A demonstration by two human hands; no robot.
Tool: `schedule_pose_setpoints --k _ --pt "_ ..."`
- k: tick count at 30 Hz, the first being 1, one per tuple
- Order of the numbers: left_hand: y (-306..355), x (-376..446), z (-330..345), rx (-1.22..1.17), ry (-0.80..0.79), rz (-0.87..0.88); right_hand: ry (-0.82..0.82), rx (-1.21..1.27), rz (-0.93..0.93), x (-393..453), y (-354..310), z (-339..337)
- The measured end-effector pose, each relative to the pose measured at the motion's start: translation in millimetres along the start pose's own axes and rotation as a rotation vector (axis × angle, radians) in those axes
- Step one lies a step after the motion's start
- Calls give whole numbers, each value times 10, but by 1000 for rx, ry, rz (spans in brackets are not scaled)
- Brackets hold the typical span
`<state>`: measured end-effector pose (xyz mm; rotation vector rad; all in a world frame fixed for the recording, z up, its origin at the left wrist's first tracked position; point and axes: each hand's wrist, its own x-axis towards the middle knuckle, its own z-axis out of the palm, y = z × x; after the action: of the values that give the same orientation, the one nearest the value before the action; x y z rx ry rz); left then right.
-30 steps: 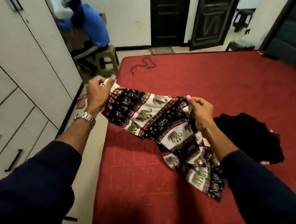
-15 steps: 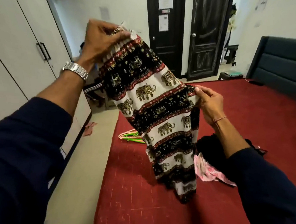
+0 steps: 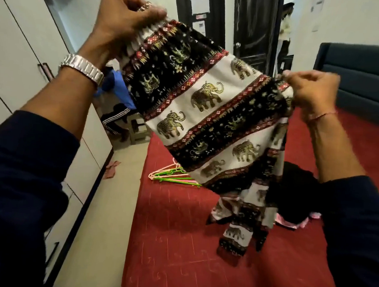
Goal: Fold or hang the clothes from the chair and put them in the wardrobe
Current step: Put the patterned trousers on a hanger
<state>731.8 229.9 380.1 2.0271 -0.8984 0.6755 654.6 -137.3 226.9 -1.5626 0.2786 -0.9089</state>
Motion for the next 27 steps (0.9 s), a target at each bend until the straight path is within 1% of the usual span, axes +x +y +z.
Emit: schedule_pose_setpoints --k 1,2,3,4,5,6,7,8,9,10,11,13,14,16,17,18,19,21,22,24,27 --pt "-88 -55 72 -25 -2 -59 16 -111 -24 133 -57 -66" --pt "-161 -119 145 -54 -14 -106 84 -228 -33 234 -75 -53" --pt "-261 -194 213 -86 -39 -172 184 -351 -37 377 67 65" --pt "-405 -314 273 -127 -70 -258 296 -597 -107 447 262 153" --pt "-551 -436 331 -173 -115 -345 370 -927 -113 521 529 382" --pt "-758 -601 390 -235 -153 -442 460 -1190 -48 495 687 717" --pt "-997 -787 440 -303 -177 -531 419 -1205 107 311 653 997" --pt "-1284 -987 506 -338 -186 -616 196 -1167 283 147 715 1182" --pt "-1579 -1205 586 -364 -197 -712 32 -1006 276 154 854 1428" --pt "-1899 -1492 678 -393 -194 -814 -270 -922 297 135 944 1424" --pt "-2234 -1812 792 -411 -201 -910 -414 -1009 308 133 1316 1552" --pt "-2885 -2626 1091 -360 -231 -1117 -653 -1202 254 -163 2221 1863" --pt "-3250 -3070 1257 -330 -252 -1212 -743 -1223 283 -402 2842 2051" --pt "-3775 -4000 1610 -287 -285 -1344 -858 -1163 463 -1039 4131 2316" --pt "-4009 -4449 1775 -253 -277 -1374 -884 -1135 501 -1348 4715 2381" --pt "-4210 -4856 1926 -186 -265 -1389 -899 -1111 516 -1649 5158 2434" --pt "-4377 -5221 2043 -127 -234 -1366 -892 -1097 489 -1904 5489 2481" --pt "-4666 -5738 2197 -19 -236 -1271 -838 -1033 382 -2265 5915 2611" --pt "-4812 -5893 2254 5 -240 -1251 -785 -999 334 -2351 6051 2704" --pt "-4996 -5994 2311 -15 -193 -1241 -673 -983 259 -2422 6157 2856" --pt "-5108 -5959 2317 -15 -113 -1252 -595 -963 254 -2429 6172 2985"
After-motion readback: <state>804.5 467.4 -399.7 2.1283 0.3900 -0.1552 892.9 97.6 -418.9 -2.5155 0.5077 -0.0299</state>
